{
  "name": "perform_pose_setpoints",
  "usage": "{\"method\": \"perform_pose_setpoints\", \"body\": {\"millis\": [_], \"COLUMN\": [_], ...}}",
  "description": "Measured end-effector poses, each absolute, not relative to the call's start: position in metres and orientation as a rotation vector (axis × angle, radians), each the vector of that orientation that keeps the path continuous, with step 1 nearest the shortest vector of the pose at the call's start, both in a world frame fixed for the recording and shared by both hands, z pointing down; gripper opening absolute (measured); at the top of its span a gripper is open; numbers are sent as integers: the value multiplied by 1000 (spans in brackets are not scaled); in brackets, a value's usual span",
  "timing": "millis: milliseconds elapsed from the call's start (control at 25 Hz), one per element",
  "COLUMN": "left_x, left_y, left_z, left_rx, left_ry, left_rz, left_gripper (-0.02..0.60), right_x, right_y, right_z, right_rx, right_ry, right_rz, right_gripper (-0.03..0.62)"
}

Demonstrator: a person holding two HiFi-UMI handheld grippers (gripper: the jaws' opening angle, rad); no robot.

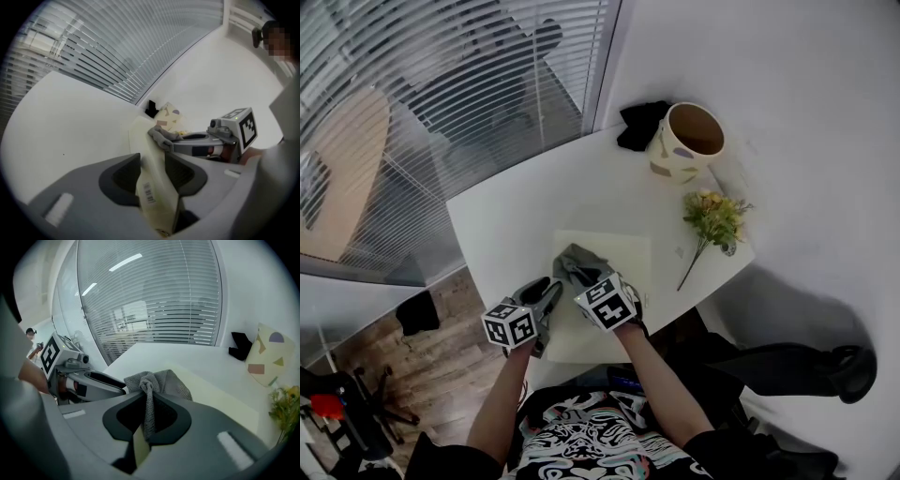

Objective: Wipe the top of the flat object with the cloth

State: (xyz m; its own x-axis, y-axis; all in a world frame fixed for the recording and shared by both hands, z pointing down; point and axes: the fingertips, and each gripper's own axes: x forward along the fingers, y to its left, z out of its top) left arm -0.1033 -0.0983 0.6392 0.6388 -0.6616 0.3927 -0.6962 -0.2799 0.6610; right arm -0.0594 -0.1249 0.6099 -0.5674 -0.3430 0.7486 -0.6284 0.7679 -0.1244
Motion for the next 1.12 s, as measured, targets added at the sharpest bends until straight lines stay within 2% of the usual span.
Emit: {"method": "perform_pose_setpoints", "body": {"millis": [1120], "left_x": [-104], "left_y": [-97], "left_z": [638], "left_rx": [1996], "left_ry": [-1070], "left_rz": [43], "left_gripper": [207], "right_x": [-55], "right_y": [-160], "right_z": [616], "right_rx": [846], "right_ry": [-2224], "right_rz": [512], "right_gripper": [15]}}
